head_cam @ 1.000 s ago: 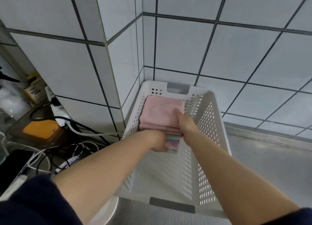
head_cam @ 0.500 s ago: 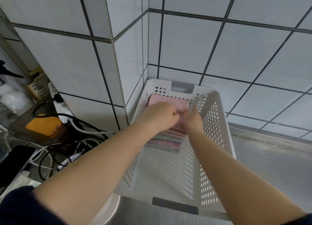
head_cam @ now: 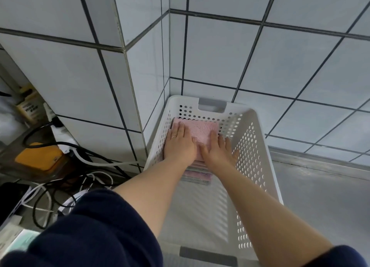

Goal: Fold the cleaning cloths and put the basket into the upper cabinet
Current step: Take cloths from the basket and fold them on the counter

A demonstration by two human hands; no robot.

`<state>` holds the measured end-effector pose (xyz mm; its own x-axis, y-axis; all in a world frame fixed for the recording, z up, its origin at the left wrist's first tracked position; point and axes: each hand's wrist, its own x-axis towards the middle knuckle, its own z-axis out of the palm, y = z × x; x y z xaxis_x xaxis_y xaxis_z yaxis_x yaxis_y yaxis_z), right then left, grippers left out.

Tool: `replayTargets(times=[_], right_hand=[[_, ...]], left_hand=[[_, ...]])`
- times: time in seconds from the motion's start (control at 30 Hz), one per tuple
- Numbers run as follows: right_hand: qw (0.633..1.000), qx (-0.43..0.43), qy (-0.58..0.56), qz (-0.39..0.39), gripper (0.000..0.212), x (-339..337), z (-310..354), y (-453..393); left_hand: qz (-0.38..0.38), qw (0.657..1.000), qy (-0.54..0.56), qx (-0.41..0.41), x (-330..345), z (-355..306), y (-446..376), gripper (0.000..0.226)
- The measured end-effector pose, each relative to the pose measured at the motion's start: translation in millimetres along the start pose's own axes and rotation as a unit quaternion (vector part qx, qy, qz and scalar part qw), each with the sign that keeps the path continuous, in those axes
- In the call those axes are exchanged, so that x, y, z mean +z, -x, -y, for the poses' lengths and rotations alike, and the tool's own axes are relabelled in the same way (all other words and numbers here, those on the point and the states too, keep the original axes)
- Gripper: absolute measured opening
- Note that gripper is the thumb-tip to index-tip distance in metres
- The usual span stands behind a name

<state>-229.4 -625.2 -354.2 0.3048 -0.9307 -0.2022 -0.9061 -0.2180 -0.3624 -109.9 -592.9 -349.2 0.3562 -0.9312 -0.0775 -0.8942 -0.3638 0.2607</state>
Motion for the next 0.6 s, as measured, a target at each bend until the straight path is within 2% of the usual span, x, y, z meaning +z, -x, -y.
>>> replayTargets(times=[0.17, 0.27, 0.33, 0.43, 0.53, 0.6], right_hand=[[0.998, 0.029, -0.033, 0.055, 0.071, -3, 2, 0], [0.992, 0.030, -0.119, 0.011, 0.059, -17, 8, 6], [0.974, 0.039, -0.219, -0.035, 0.053, -35, 11, 14], [0.948, 0.045, -0.311, -0.053, 0.053, -64, 7, 31], [0.929, 0.028, -0.366, -0.048, 0.051, -83, -4, 50], [0.924, 0.011, -0.378, -0.054, 0.049, -97, -13, 69]], left_hand=[[0.014, 1.000, -0.001, -0.003, 3, 0, -3, 0.057], [-0.001, 1.000, 0.027, 0.002, -7, -4, -3, 0.056], [-0.026, 0.997, 0.078, 0.006, -23, -9, 2, 0.050], [-0.032, 0.977, 0.212, -0.009, -48, -19, 14, 0.042], [-0.017, 0.945, 0.328, -0.012, -70, -29, 35, 0.058], [-0.010, 0.925, 0.381, -0.004, -85, -38, 56, 0.059]])
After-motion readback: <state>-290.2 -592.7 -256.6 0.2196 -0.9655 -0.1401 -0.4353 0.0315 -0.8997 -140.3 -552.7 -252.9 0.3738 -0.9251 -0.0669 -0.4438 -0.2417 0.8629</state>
